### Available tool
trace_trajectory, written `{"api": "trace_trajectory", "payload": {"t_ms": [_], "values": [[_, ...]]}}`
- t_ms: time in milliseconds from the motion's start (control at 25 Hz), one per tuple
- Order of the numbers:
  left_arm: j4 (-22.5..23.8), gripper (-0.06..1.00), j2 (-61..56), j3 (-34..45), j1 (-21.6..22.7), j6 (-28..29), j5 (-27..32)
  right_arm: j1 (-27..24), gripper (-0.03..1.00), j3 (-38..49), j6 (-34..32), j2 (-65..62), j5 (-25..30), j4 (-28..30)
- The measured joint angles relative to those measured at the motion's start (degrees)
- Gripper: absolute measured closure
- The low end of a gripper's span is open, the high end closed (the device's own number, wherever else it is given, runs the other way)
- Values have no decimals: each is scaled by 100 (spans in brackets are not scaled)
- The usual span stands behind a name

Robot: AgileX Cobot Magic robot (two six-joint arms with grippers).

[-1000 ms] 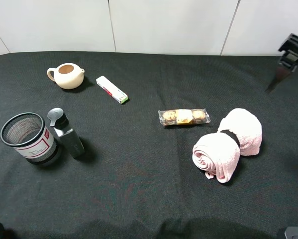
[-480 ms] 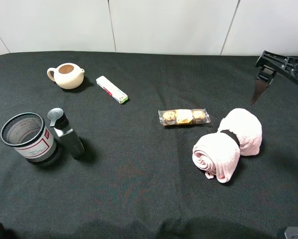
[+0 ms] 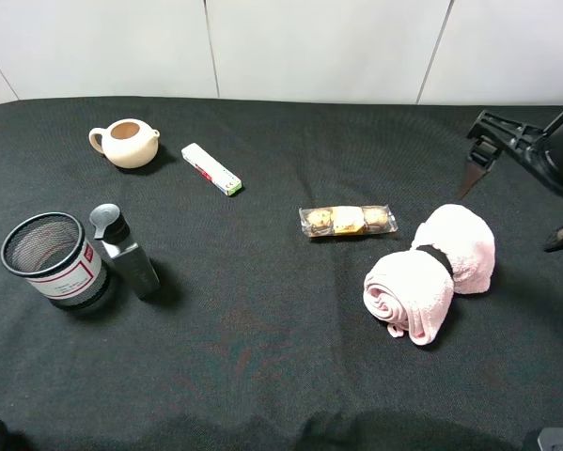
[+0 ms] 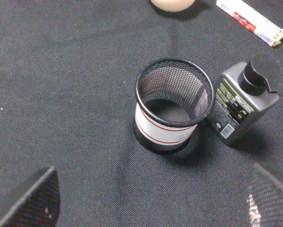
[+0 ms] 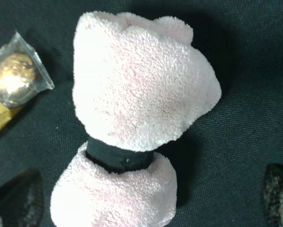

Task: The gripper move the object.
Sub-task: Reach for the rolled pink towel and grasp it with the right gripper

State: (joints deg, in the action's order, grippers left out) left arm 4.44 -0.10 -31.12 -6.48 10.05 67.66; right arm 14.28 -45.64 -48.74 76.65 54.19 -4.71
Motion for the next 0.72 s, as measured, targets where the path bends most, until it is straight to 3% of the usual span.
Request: {"api": "trace_trajectory", "payload": {"t_ms": [320,720], "values": [[0,11,0,0,0,0,0,0,27,12,211,614,-268,-324],[0,11,0,0,0,0,0,0,27,12,418,721,-509,-273]]}}
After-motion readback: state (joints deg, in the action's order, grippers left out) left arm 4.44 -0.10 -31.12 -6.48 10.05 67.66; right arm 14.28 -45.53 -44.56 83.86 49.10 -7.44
